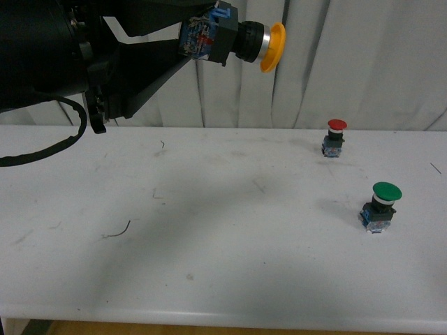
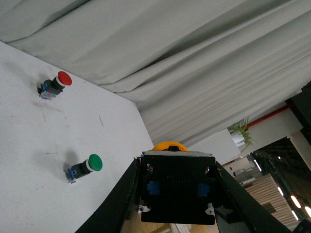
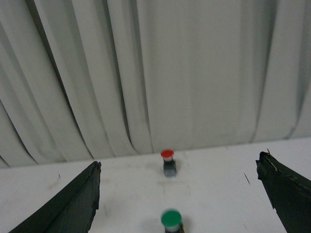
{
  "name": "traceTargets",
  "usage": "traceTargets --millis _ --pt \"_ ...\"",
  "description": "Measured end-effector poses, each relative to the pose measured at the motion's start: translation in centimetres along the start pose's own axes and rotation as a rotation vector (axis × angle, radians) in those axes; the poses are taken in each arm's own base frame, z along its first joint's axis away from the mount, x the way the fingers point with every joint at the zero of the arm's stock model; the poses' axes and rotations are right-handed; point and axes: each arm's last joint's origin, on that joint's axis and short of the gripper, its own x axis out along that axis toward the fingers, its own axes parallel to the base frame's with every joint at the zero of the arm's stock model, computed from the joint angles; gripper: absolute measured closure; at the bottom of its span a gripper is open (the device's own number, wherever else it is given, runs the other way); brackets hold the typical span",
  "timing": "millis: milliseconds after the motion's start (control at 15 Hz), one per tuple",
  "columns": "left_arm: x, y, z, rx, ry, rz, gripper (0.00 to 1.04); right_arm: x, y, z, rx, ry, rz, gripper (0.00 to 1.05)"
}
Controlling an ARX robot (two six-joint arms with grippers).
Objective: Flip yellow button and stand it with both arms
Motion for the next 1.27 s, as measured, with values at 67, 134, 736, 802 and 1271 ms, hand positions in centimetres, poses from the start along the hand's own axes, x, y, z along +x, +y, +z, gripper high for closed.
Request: traceTargets --millis 67,134,736,802,1271 --pt "0.0 -0.1 0.1 0.001 0.000 0.001 0.69 3.2 0.3 1.3 0.026 -0.037 0.021 0.06" --pt "0.0 -0.2 0.1 0.004 0.001 0.000 0.69 6.6 0.5 1.6 0.054 -0.028 0.037 0.06" --pt "0.1 -0.8 0.3 0.027 -0.002 0.000 0.69 13.9 4.4 0.3 0.534 0.053 0.569 0.06" --pt "0.1 -0.8 0.3 0.026 -0.001 0.000 0.69 14.1 4.8 -0.9 0.649 0.147 0.599 0.06" --pt "0.1 -0.8 0.3 0.028 -0.002 0.000 0.69 15.2 7.7 -3.4 1.096 0.420 0.641 0.06"
